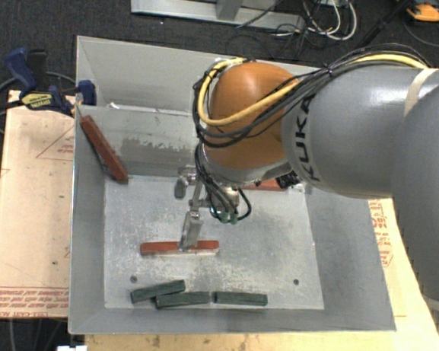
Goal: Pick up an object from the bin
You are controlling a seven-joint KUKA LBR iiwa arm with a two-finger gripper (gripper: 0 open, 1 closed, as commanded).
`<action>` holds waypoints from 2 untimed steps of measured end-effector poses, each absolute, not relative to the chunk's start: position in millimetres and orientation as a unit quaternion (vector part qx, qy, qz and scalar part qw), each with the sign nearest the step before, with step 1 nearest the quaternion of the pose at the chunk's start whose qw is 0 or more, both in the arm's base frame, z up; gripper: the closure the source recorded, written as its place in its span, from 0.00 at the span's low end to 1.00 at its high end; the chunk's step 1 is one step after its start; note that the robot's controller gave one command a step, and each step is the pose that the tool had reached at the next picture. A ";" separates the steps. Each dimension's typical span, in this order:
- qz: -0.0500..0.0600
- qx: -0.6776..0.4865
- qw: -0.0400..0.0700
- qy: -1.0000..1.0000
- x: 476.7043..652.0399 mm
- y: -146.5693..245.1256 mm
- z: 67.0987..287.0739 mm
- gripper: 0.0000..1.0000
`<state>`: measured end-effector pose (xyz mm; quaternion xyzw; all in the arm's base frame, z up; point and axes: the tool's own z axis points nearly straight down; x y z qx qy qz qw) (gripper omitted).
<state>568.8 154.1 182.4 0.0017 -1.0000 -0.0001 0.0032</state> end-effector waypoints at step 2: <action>-0.001 0.000 -0.001 -1.000 548.3 133.2 73.7 1.00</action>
Offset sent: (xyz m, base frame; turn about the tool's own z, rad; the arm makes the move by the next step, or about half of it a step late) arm -0.0212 -0.0214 -0.1090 0.0025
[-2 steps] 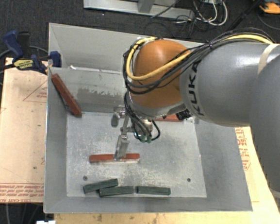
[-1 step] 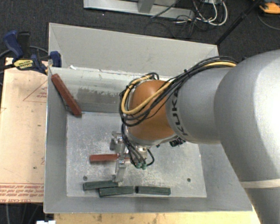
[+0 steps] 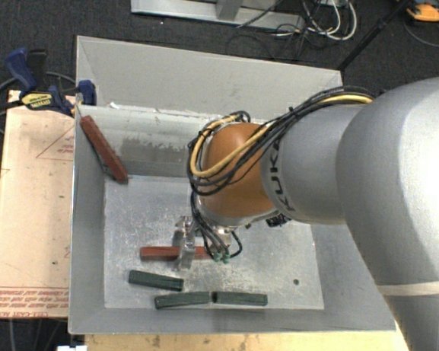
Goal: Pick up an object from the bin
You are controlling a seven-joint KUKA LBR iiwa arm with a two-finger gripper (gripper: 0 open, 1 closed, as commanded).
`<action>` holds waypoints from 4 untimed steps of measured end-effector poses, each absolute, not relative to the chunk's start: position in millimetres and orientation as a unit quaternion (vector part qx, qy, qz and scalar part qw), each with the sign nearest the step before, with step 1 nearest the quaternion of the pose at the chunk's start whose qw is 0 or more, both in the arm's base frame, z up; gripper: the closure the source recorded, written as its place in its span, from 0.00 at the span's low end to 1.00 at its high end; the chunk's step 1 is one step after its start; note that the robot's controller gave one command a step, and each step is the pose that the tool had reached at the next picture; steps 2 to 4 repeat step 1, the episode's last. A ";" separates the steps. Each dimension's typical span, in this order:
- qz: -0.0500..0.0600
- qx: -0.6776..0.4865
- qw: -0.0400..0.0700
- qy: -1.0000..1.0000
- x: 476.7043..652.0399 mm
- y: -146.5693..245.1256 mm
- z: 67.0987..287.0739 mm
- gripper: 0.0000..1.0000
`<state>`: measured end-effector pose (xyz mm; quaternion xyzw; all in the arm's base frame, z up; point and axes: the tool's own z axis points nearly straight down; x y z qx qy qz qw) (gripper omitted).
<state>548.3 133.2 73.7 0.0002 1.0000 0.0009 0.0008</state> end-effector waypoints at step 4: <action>0.001 -0.047 0.006 0.999 562.6 133.7 222.9 1.00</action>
Offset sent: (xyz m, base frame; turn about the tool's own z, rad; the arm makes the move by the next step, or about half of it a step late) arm 0.0118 -0.0005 0.1443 -0.0945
